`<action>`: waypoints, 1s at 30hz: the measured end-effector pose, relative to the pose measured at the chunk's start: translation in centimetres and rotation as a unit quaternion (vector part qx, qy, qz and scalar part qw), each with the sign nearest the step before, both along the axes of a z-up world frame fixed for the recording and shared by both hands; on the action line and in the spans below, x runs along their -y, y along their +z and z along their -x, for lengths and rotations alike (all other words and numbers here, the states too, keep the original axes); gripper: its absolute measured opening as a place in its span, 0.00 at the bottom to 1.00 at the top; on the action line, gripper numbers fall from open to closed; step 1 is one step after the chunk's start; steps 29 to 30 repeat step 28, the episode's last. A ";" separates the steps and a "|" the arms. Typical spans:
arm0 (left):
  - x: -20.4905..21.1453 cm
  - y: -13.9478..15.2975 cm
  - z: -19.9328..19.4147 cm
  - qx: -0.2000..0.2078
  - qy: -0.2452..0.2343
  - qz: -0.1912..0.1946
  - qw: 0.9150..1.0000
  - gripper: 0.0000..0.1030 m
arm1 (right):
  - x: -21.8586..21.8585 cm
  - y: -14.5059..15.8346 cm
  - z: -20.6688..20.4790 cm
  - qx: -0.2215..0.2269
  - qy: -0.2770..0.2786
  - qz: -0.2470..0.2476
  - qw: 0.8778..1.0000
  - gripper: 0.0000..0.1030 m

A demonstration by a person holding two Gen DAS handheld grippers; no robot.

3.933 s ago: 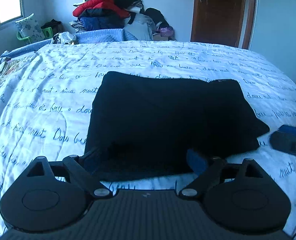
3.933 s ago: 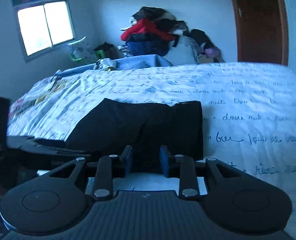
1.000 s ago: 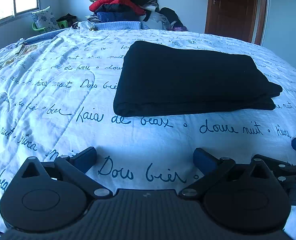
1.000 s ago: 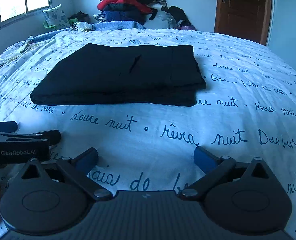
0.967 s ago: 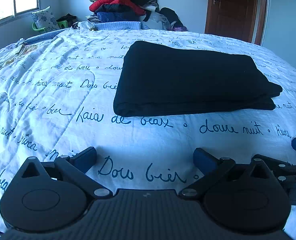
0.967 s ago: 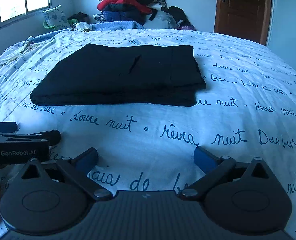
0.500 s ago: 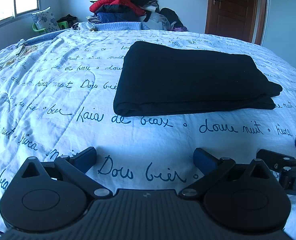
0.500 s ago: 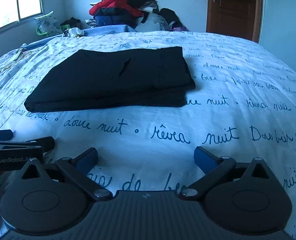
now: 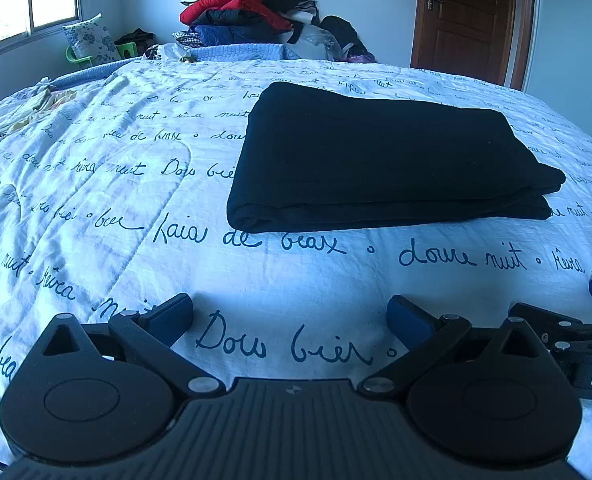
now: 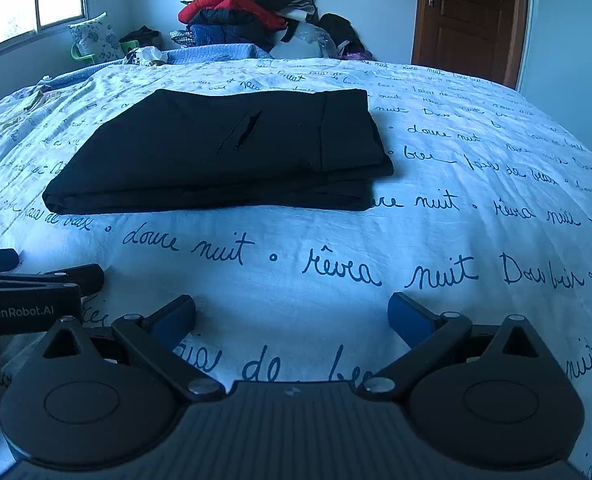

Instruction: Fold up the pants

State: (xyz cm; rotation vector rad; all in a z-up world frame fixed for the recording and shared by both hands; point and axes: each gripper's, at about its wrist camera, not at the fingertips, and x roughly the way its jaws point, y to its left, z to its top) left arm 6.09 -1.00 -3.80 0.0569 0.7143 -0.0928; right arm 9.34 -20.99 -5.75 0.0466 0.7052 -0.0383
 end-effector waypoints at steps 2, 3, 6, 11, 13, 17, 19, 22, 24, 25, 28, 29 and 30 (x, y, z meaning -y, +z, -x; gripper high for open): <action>0.0 0.0 0.0 0.000 0.000 0.000 1.000 1.00 | -0.1 0.0 0.0 0.000 0.000 0.000 1.000 1.00; 0.0 0.0 0.0 0.000 0.000 0.000 1.000 1.00 | 0.0 0.0 0.0 0.000 0.000 0.000 1.000 1.00; 0.0 0.0 0.0 0.000 0.000 0.000 1.000 1.00 | 0.0 0.1 0.1 0.003 -0.003 -0.002 1.000 1.00; 0.0 0.0 0.0 0.000 0.000 0.001 1.000 1.00 | 0.0 0.1 0.3 0.004 -0.006 -0.002 1.000 1.00; 0.0 0.0 0.0 0.000 0.000 0.001 1.000 1.00 | -0.1 0.0 0.2 0.002 -0.005 0.001 1.000 1.00; 0.0 0.0 0.1 0.000 0.000 0.001 1.000 1.00 | -0.1 0.0 0.3 0.002 -0.005 0.003 1.000 1.00; 0.0 0.0 0.1 0.000 0.000 0.001 1.000 1.00 | -0.1 0.0 0.3 0.002 -0.005 0.004 1.000 1.00; -0.1 0.0 0.1 0.000 0.000 0.001 1.000 1.00 | -0.3 -0.1 0.2 0.002 -0.005 0.007 1.000 1.00; -0.1 0.0 0.1 0.001 0.000 0.001 1.000 1.00 | -0.3 -0.1 0.2 0.002 -0.005 0.008 1.000 1.00; -0.1 0.0 0.1 0.000 0.000 0.001 1.000 1.00 | -0.4 -0.1 0.2 0.002 -0.005 0.008 1.000 1.00; -0.1 0.0 0.1 0.001 0.001 0.003 1.000 1.00 | -0.4 -0.1 0.2 0.002 -0.005 0.008 1.000 1.00; -0.1 0.0 0.1 0.001 0.001 0.003 1.000 1.00 | -0.4 -0.1 0.2 0.002 -0.005 0.008 1.000 1.00; -0.1 0.0 0.1 0.001 0.001 0.003 1.000 1.00 | -0.4 -0.1 0.2 0.002 -0.005 0.008 1.000 1.00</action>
